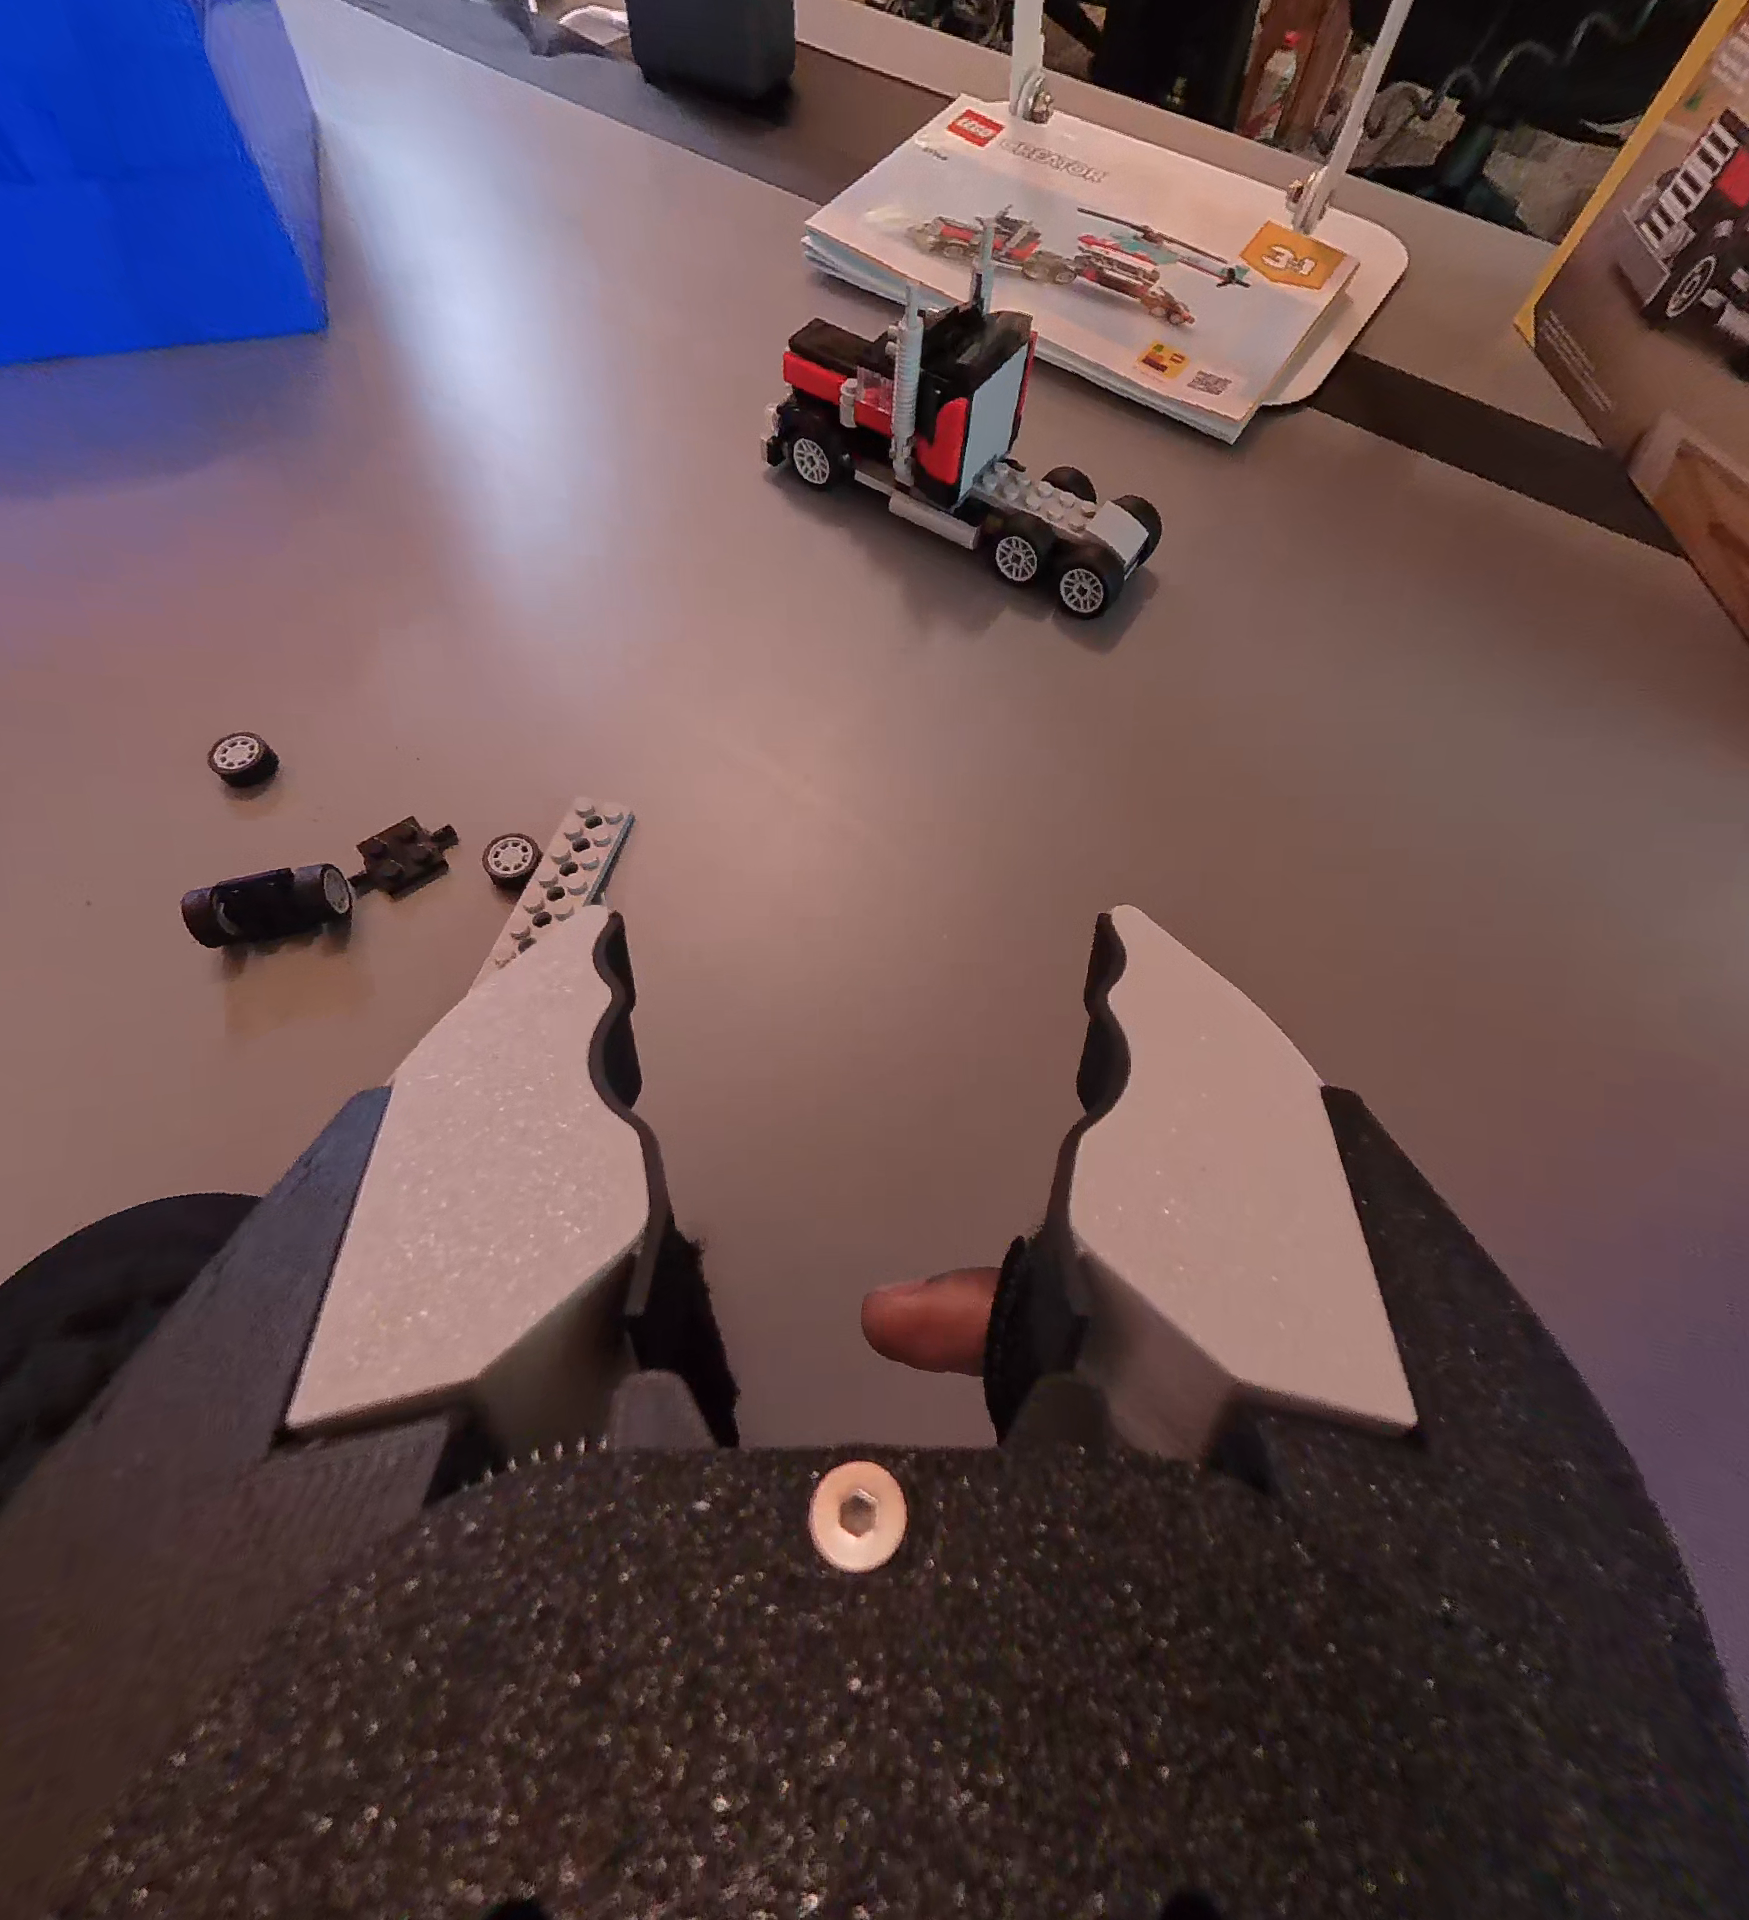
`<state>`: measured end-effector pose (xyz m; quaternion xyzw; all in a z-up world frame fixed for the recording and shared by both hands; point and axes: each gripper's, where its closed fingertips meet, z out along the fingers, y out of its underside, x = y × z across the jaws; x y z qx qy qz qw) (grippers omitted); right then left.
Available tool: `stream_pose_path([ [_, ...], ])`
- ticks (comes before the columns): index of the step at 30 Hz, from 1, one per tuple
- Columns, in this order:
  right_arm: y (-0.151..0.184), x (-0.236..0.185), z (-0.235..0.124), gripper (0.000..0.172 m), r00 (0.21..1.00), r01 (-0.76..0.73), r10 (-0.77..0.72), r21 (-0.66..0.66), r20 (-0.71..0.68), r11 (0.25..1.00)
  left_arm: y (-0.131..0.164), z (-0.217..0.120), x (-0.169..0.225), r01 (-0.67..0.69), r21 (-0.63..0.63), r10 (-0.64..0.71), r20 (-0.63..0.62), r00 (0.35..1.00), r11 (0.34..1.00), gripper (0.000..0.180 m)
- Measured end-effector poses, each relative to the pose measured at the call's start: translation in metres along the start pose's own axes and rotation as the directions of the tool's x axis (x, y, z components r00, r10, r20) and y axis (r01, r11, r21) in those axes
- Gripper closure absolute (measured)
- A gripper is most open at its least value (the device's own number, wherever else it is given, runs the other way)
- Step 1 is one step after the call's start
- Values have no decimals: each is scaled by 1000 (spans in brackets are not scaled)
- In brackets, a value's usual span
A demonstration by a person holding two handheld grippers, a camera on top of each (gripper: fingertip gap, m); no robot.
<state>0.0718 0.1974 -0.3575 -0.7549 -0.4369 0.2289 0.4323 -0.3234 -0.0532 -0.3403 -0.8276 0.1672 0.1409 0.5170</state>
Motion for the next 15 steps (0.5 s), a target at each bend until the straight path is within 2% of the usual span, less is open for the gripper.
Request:
stream_pose_path([
  [5,0,1,1,88,1000,-3,3,-6,-3,1000,-17,8,23,70,7,-71,100,992,998,169],
  [11,-1,-5,5,89,1000,7,-7,-9,17,1000,-29,16,37,211,8,-207,235,950,977,173],
  [15,1,-5,7,89,1000,4,-3,-13,19,1000,-32,23,36,224,1,-213,314,925,975,175],
])
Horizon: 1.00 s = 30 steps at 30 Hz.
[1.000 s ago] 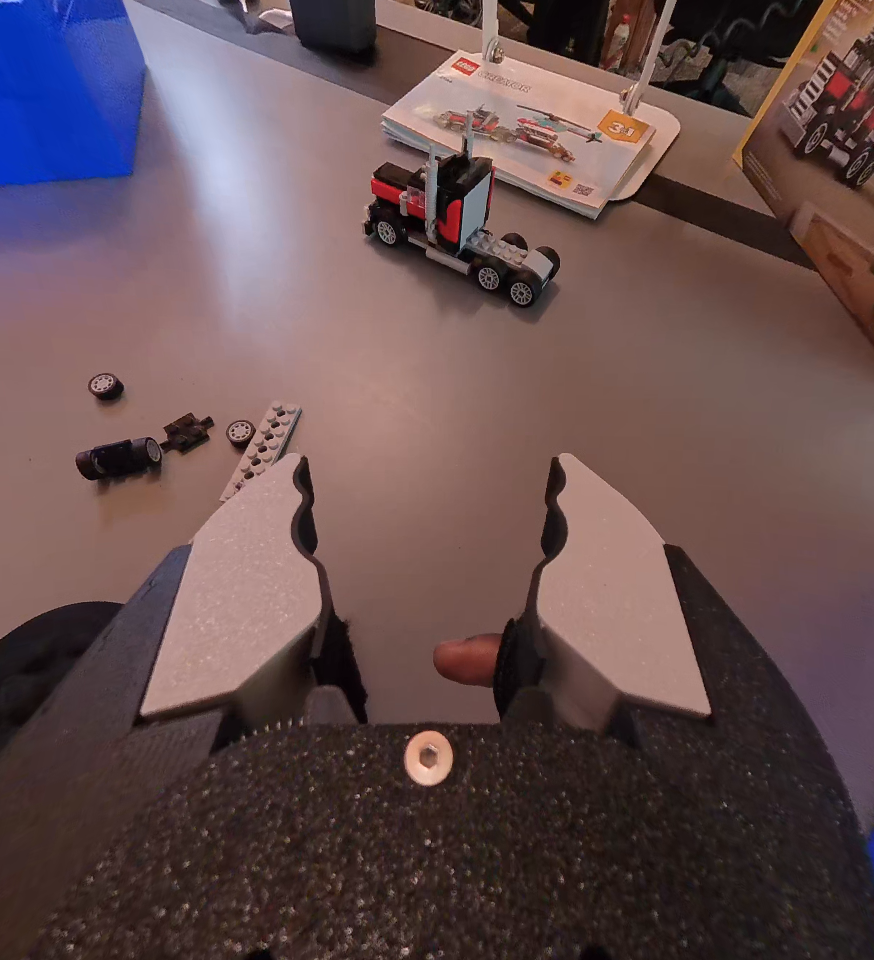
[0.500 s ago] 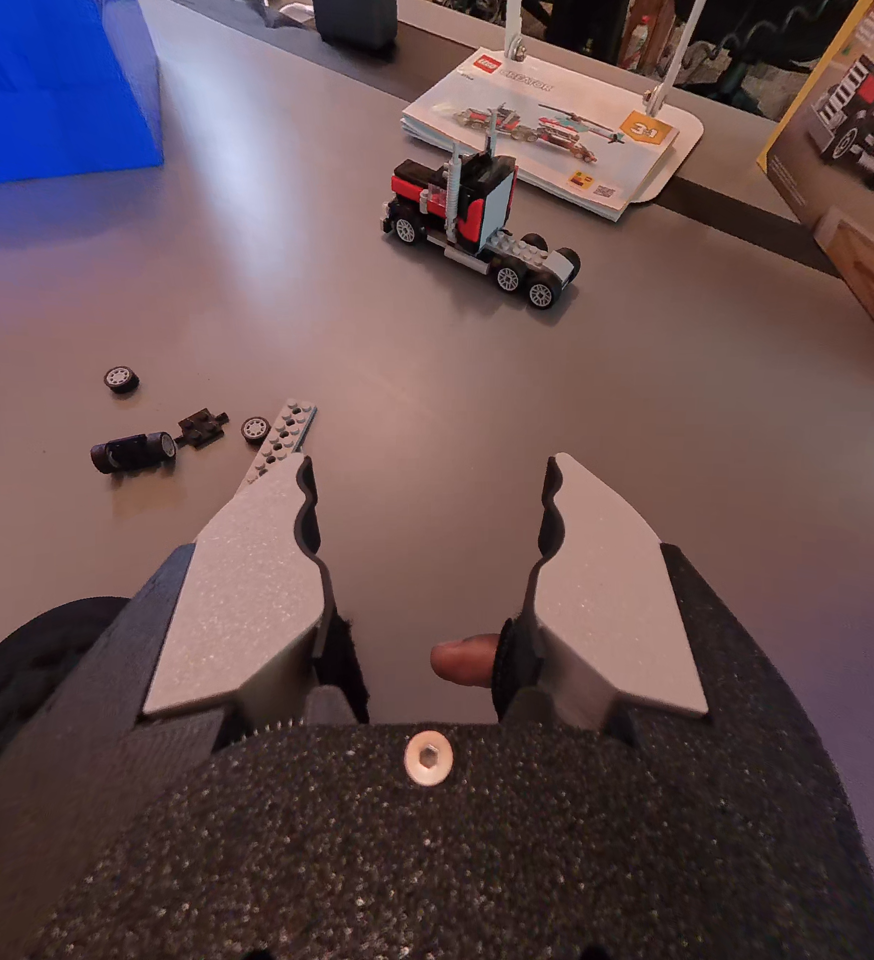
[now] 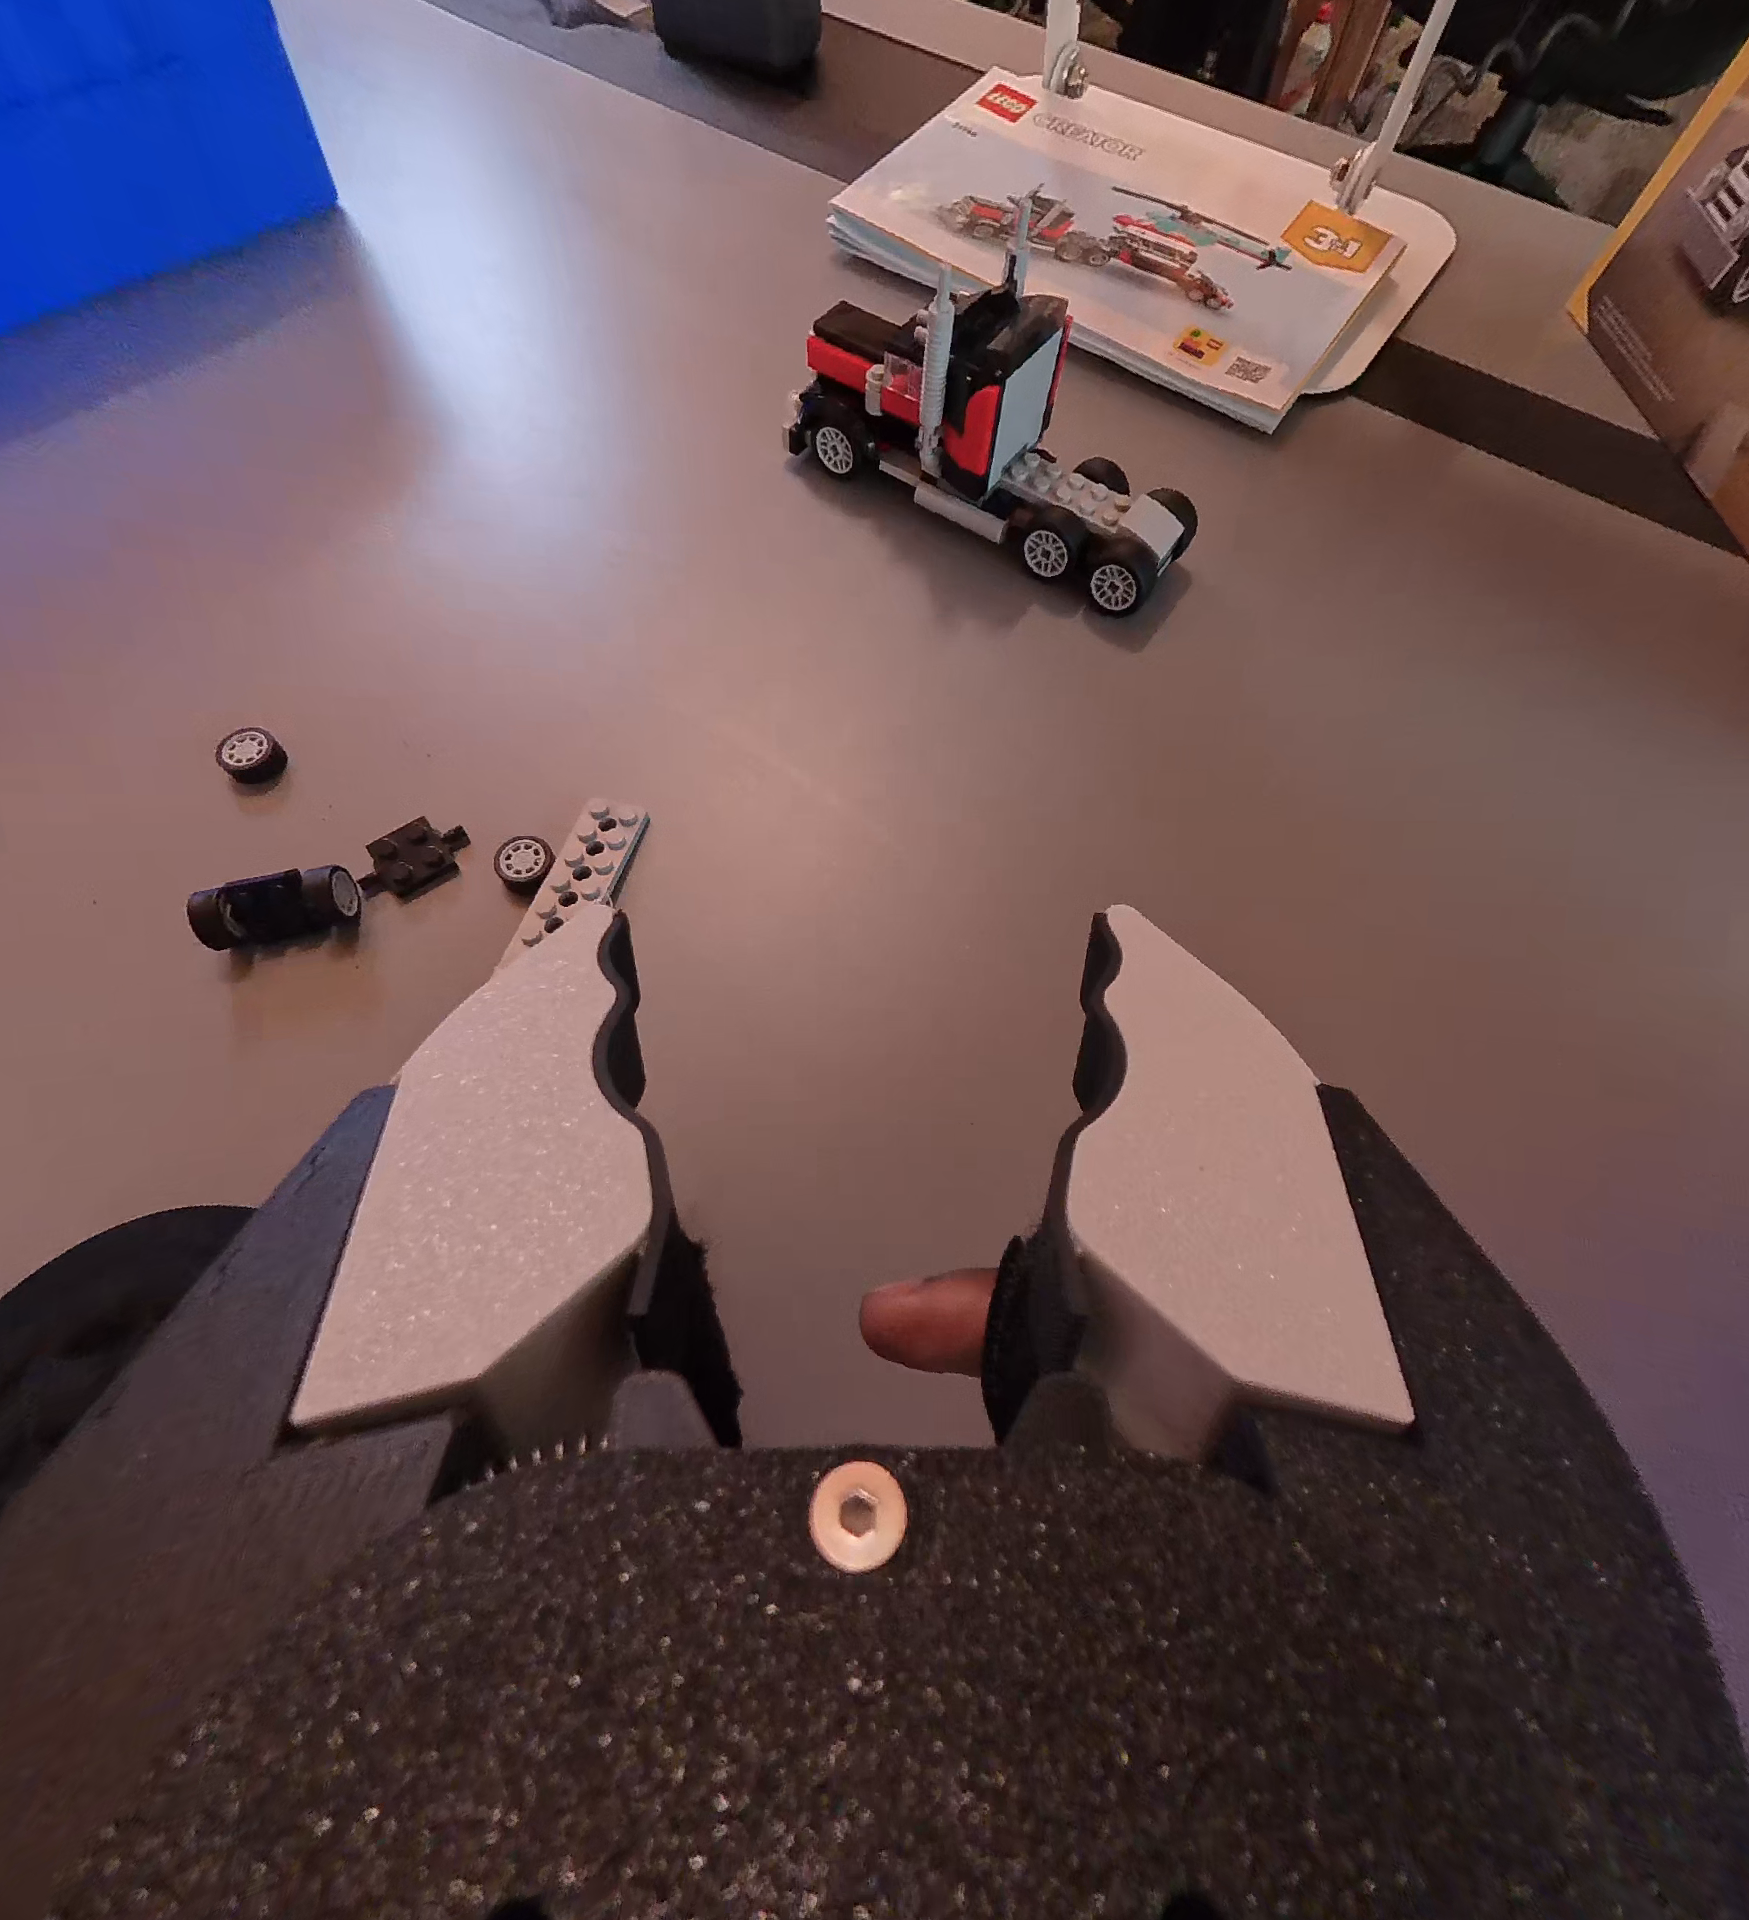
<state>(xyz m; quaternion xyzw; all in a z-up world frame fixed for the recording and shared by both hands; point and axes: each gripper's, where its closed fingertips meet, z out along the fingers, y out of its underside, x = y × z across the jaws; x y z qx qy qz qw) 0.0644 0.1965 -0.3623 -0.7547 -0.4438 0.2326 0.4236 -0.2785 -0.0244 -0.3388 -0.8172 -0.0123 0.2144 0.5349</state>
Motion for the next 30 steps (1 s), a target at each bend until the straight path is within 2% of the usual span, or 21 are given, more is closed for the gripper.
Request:
stream_pose_path([
  [3,1,0,0,89,1000,-6,6,2,0,1000,-3,6,2,-32,-5,32,59,998,999,174],
  [13,6,2,0,90,1000,-25,25,-6,-5,1000,-15,21,16,-33,-12,34,101,994,999,174],
  [30,15,3,0,91,1000,-24,23,-39,-9,999,-29,50,28,-57,-45,62,112,992,997,171],
])
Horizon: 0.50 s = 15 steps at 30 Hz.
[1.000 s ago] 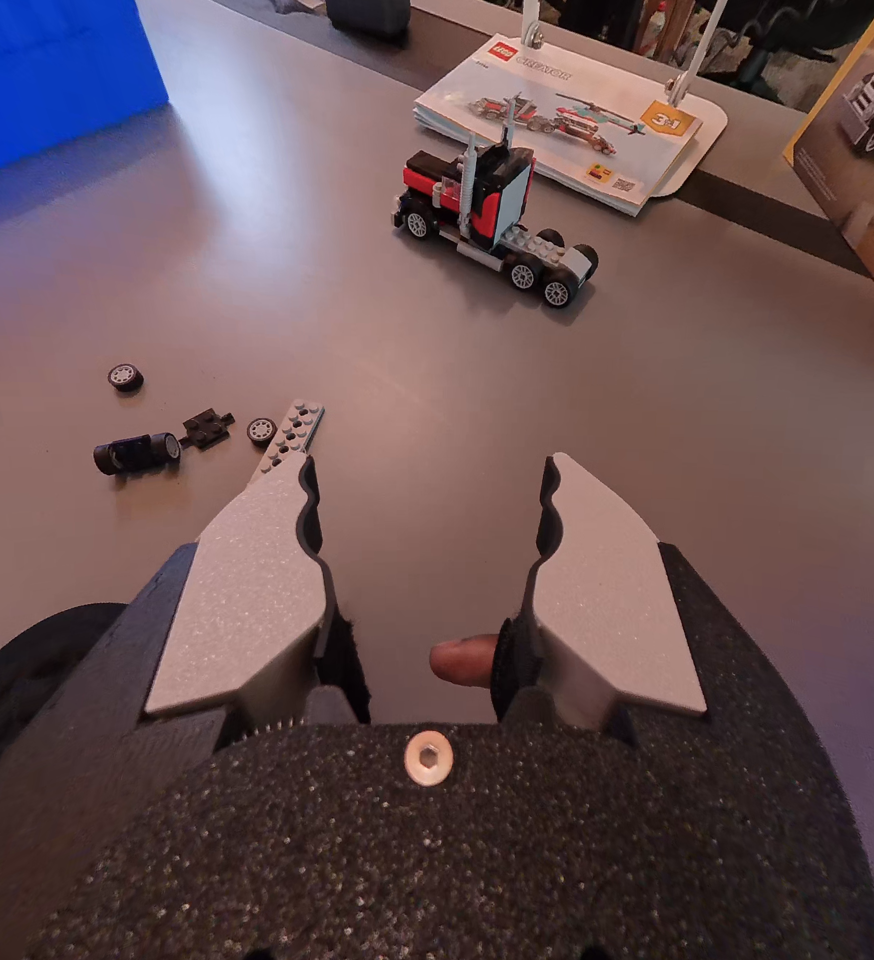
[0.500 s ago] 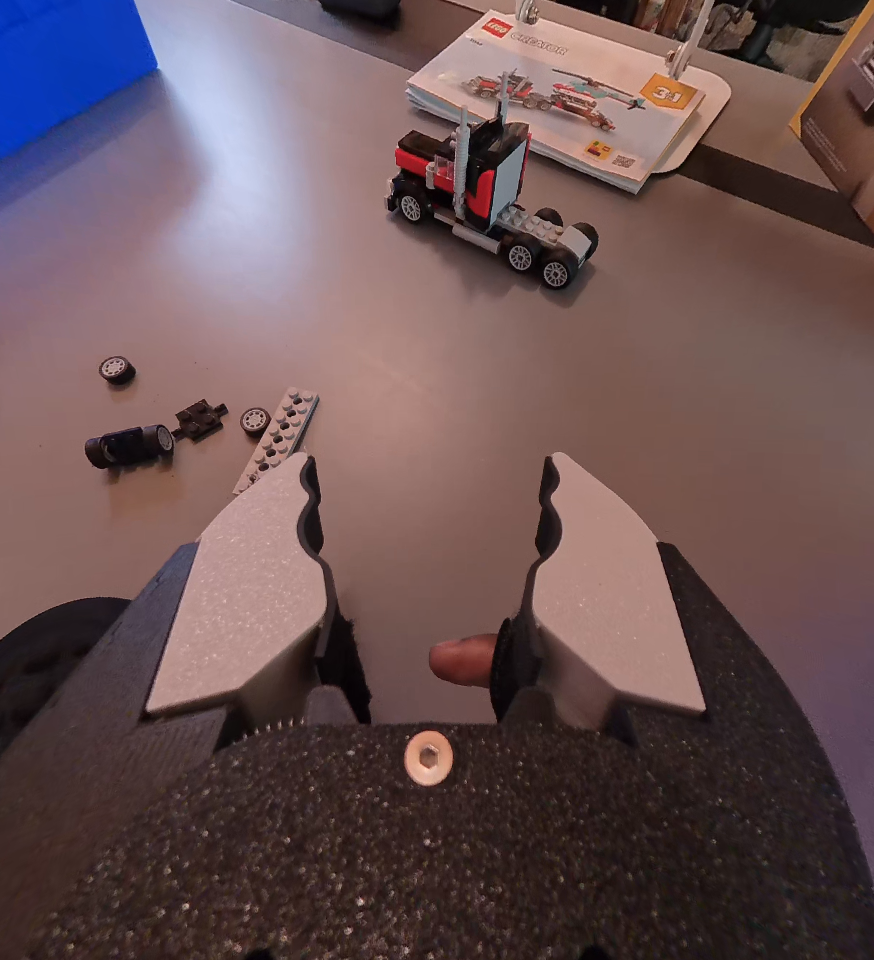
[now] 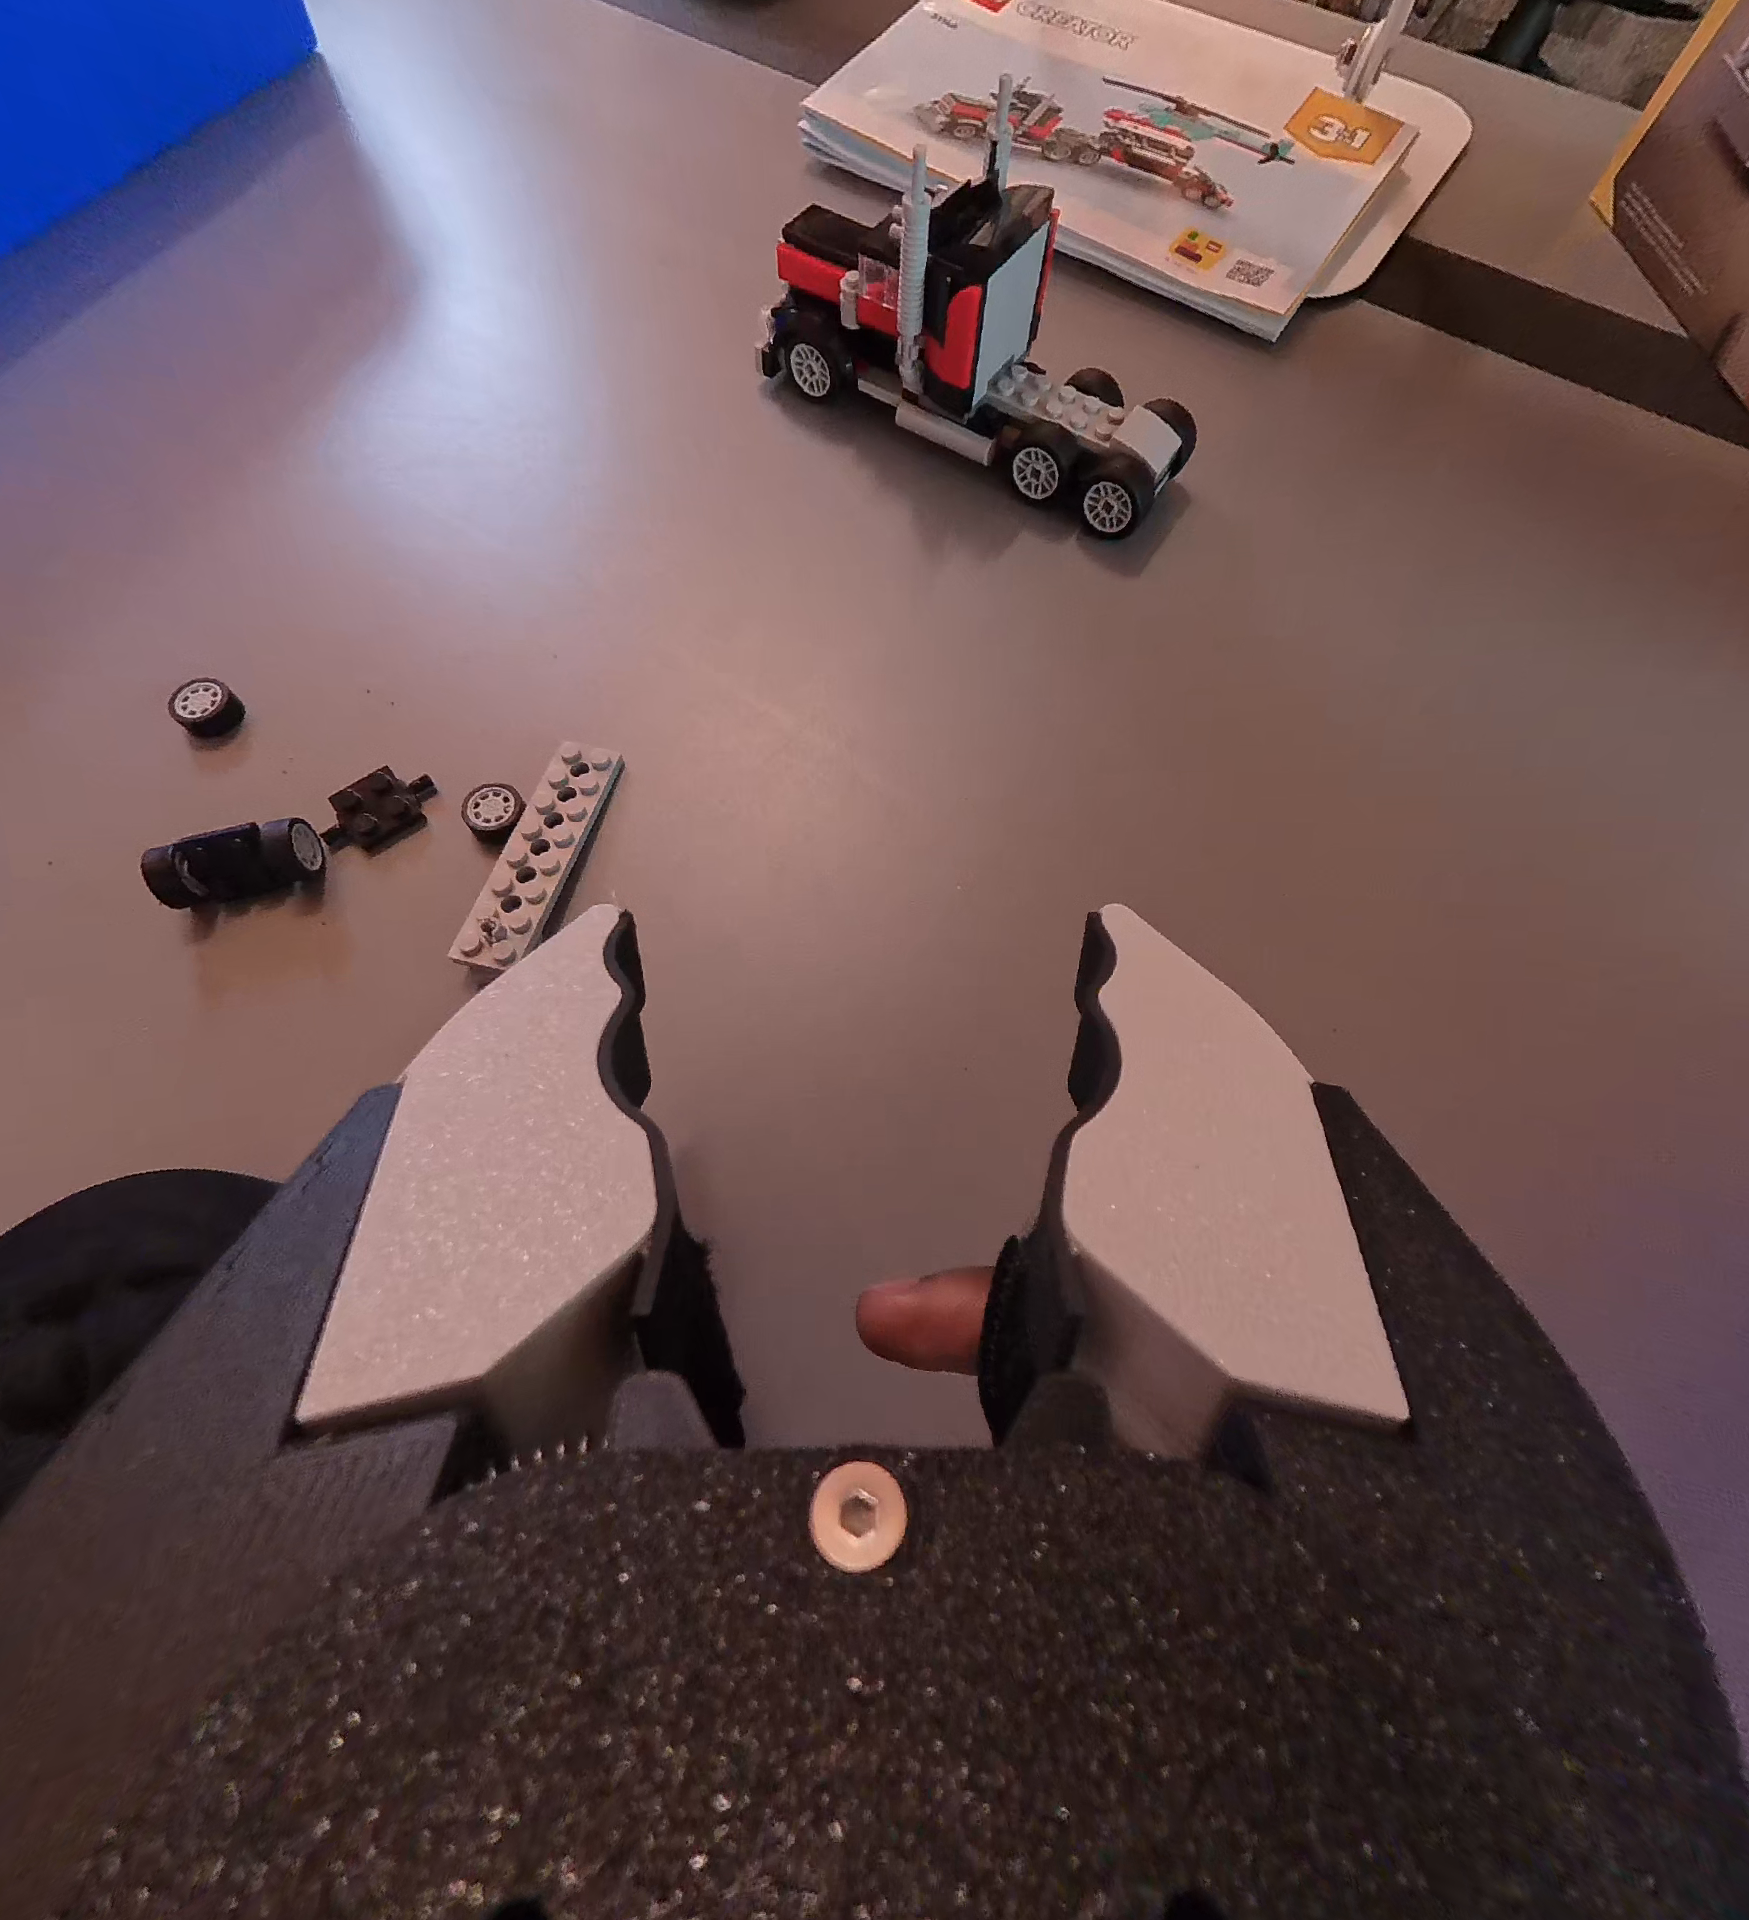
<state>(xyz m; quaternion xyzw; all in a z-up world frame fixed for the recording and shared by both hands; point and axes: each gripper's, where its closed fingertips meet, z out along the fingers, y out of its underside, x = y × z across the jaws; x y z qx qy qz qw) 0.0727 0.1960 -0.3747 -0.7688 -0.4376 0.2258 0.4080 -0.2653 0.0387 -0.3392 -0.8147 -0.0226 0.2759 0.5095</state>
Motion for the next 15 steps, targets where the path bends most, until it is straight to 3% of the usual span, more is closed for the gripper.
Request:
stream_pose_path([
  [7,3,-1,0,92,1000,13,-13,-27,-4,1000,-4,0,5,-14,-17,12,-89,996,1000,161],
  [11,3,-7,-3,93,999,51,-51,-35,11,998,-37,-28,0,6,97,6,-125,992,995,140],
  [15,2,-25,-2,100,988,120,-115,-43,98,992,-87,-66,41,131,287,-1,-411,912,949,145],
])
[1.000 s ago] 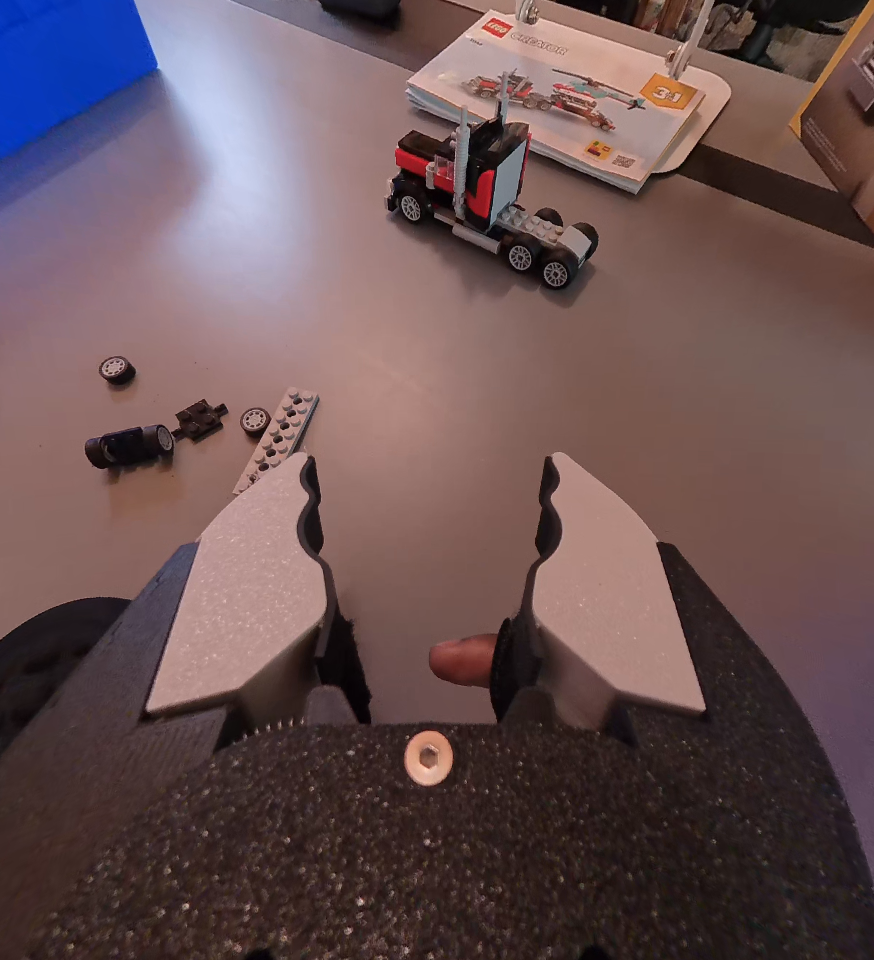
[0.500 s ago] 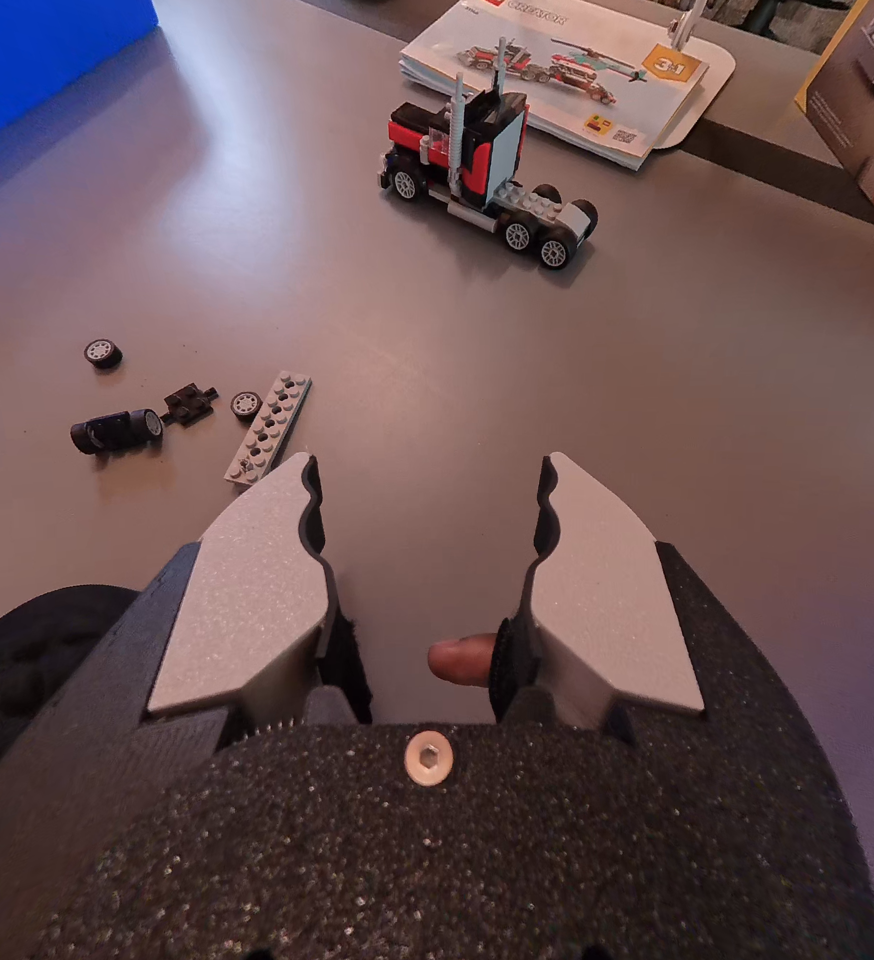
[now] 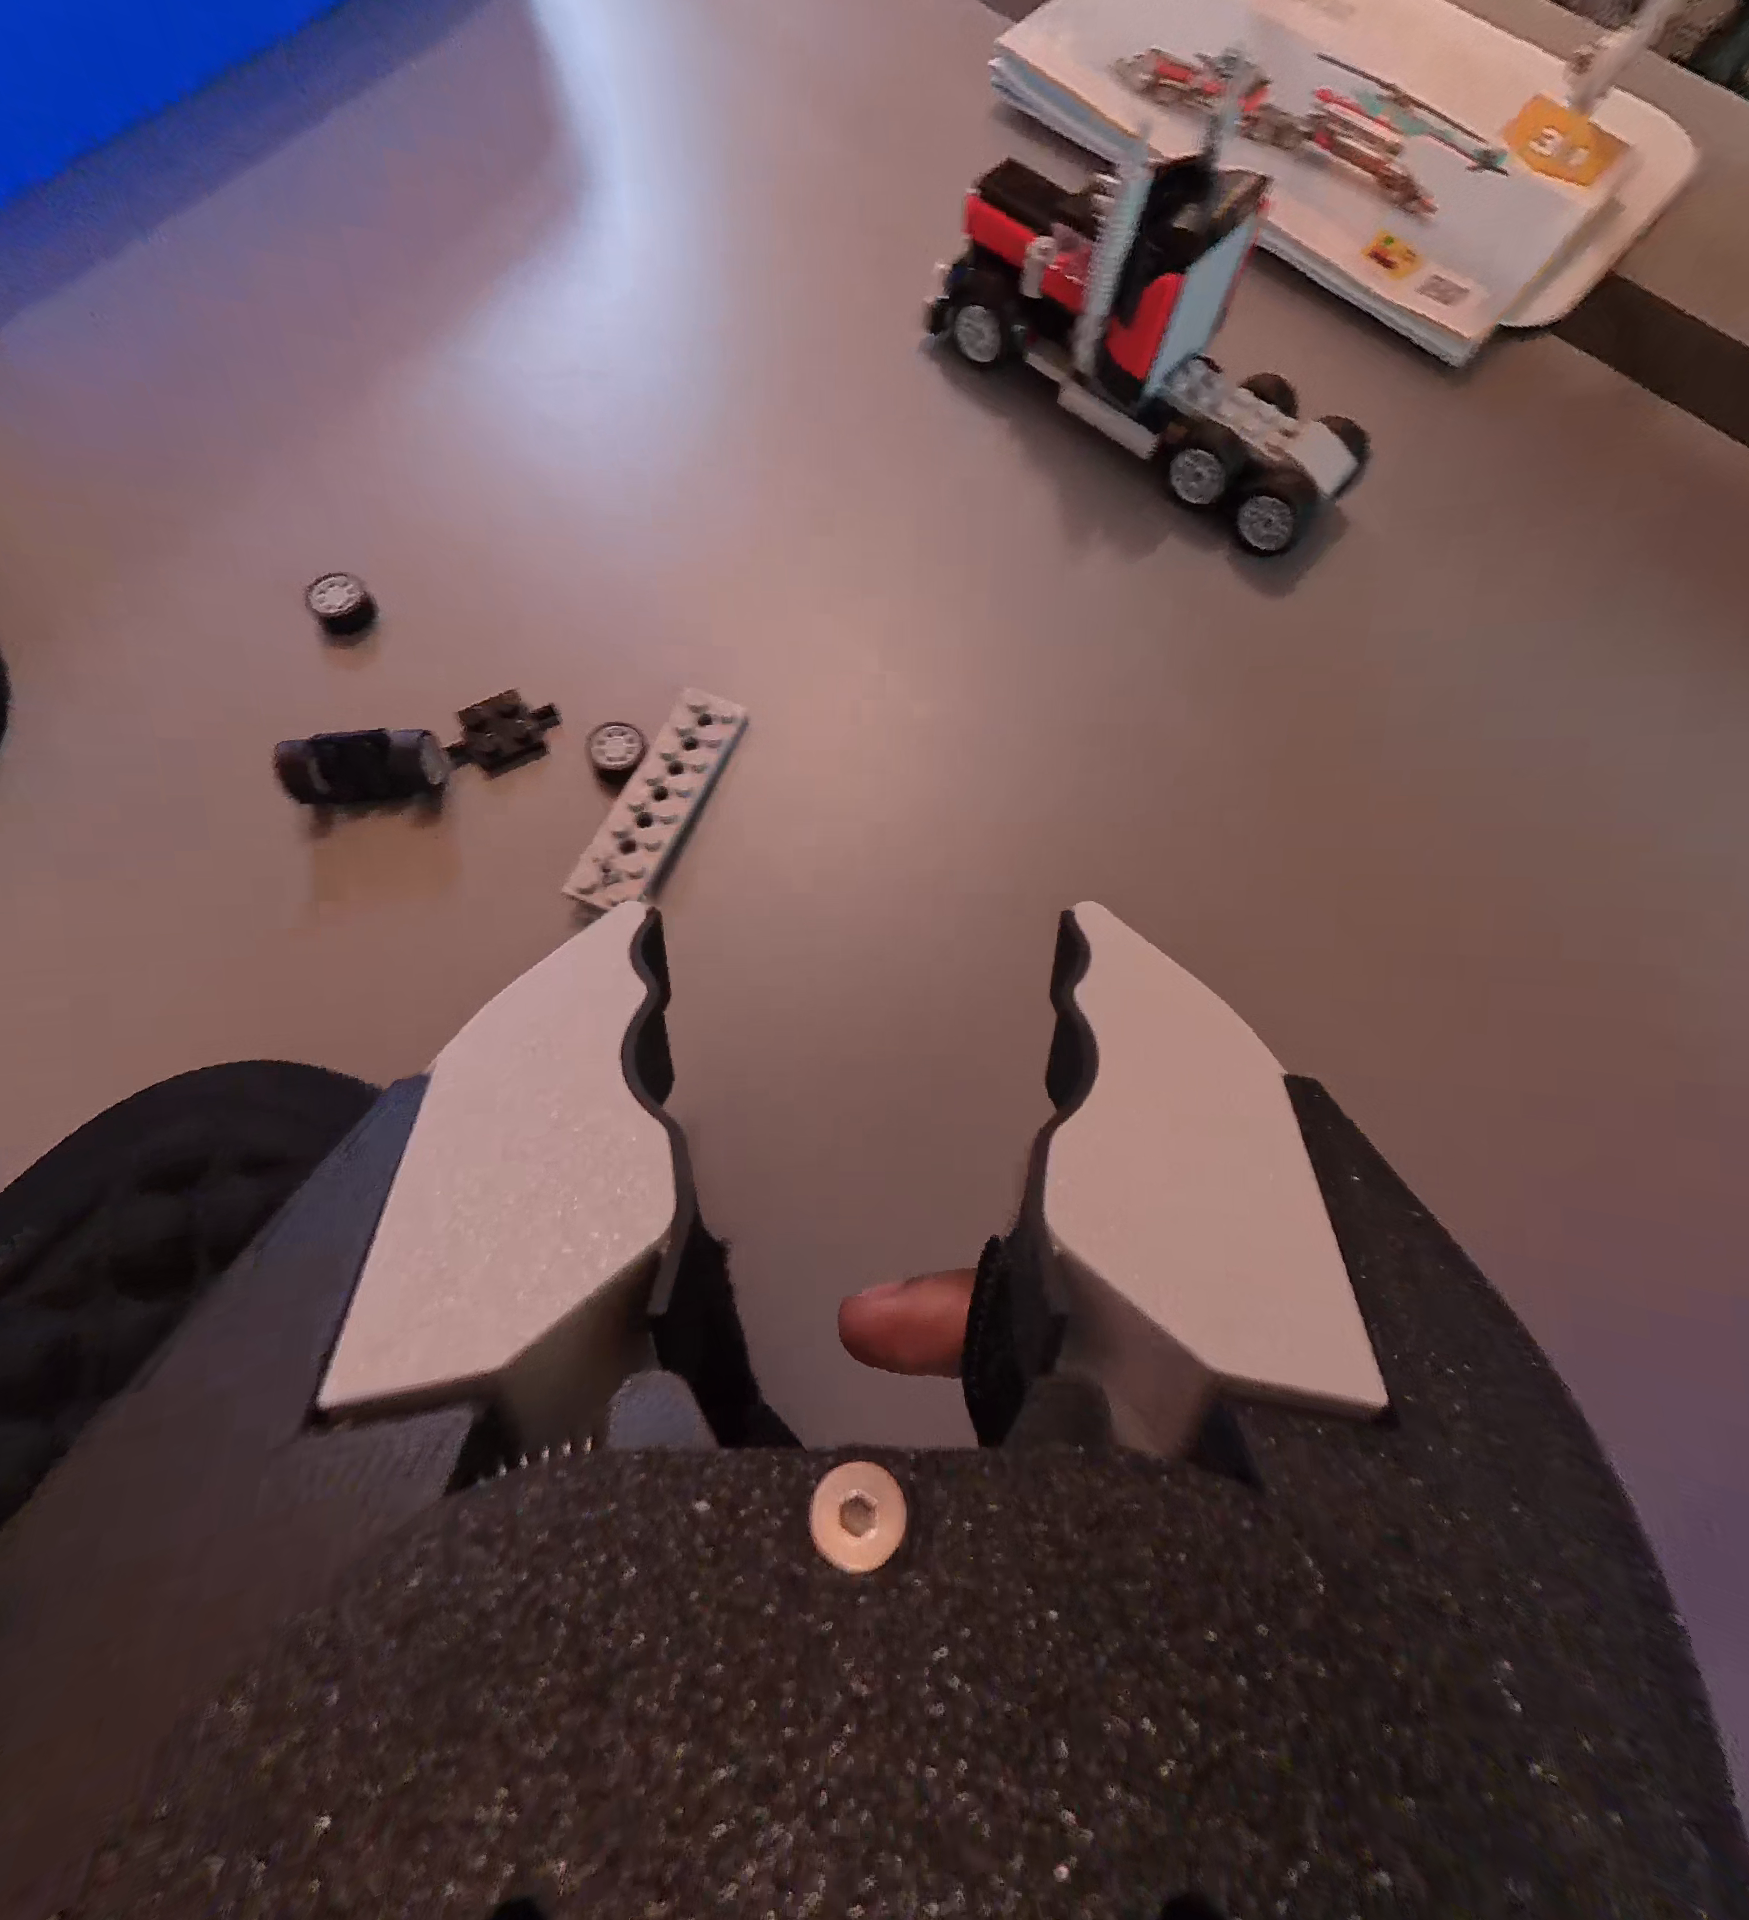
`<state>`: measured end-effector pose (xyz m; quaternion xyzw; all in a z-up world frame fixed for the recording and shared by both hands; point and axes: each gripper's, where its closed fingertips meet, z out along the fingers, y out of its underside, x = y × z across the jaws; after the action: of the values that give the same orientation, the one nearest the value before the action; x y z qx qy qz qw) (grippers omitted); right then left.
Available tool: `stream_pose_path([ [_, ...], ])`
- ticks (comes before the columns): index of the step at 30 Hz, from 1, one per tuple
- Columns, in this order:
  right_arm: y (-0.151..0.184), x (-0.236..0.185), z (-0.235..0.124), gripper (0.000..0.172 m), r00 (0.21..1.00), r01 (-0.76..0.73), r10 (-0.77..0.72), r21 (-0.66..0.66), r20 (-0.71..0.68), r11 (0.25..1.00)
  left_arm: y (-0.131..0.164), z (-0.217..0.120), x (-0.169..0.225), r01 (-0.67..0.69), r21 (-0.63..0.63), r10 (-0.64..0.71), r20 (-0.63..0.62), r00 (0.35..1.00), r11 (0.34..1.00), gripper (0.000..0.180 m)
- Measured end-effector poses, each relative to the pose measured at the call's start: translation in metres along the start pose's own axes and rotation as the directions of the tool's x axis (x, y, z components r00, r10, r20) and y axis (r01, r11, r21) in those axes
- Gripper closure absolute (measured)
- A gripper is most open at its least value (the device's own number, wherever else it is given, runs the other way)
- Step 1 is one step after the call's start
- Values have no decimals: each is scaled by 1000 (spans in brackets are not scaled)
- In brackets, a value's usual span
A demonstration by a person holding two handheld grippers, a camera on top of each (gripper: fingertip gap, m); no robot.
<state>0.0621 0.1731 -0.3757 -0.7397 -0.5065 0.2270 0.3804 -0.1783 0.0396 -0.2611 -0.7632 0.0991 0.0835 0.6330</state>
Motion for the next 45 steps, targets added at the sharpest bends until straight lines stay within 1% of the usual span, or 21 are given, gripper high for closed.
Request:
stream_pose_path([
  [1,-1,-6,2,103,999,24,-24,-3,26,1000,-3,5,18,13,5,-12,-97,995,1000,145],
  [2,-2,-12,4,106,997,47,-46,-6,55,999,2,12,38,7,-20,-11,-206,979,1000,145],
  [3,-3,-19,7,109,994,67,-66,-10,87,998,14,19,57,-6,-81,-19,-305,952,997,144],
  [4,-4,-26,9,113,989,85,-84,-10,119,996,27,28,74,-20,-146,-37,-380,924,989,142],
  [6,-8,-39,12,132,977,112,-112,9,181,994,50,42,99,-57,-223,-57,-471,880,973,140],
  [8,-13,-50,15,152,964,119,-123,33,236,992,63,52,120,-83,-260,-73,-540,838,962,141],
  [10,-16,-59,17,163,951,123,-129,38,280,992,70,54,143,-104,-288,-101,-616,782,952,144],
  [11,-16,-64,19,164,943,133,-139,39,303,990,74,55,150,-143,-305,-90,-637,765,942,146],
  [13,-16,-73,23,160,926,176,-179,41,333,984,79,57,158,-216,-305,-39,-653,756,928,148],
  [16,-15,-86,32,156,897,237,-233,36,377,971,77,59,169,-232,-287,-24,-675,738,930,158],
  [20,-14,-98,48,157,870,270,-249,11,425,963,81,71,173,-212,-355,-82,-658,749,910,161],
  [25,-9,-104,57,159,858,278,-242,-13,454,960,86,73,179,-202,-401,-134,-667,733,894,154],
  [27,-7,-107,57,163,849,280,-239,-18,472,960,91,73,181,-216,-426,-148,-673,725,878,155],
  [29,-9,-106,58,164,851,287,-252,-7,460,958,93,73,183,-223,-442,-164,-682,713,869,156],
  [31,-17,-105,58,165,861,284,-277,47,426,958,92,73,182,-196,-450,-191,-679,708,871,159],
  [33,-27,-104,54,165,862,303,-326,120,389,945,85,74,179,-125,-454,-249,-675,695,882,159],
  [35,-39,-105,49,166,851,355,-409,212,330,910,77,74,175,-35,-458,-320,-672,668,888,157],
  [37,-50,-109,43,166,837,394,-472,295,277,871,71,74,172,27,-460,-370,-677,637,888,151],
  [40,-60,-113,37,166,826,418,-516,370,225,830,64,70,172,55,-430,-372,-702,607,901,150],
  [45,-71,-116,29,166,840,377,-502,445,205,812,53,64,176,67,-365,-335,-749,572,929,164],
])
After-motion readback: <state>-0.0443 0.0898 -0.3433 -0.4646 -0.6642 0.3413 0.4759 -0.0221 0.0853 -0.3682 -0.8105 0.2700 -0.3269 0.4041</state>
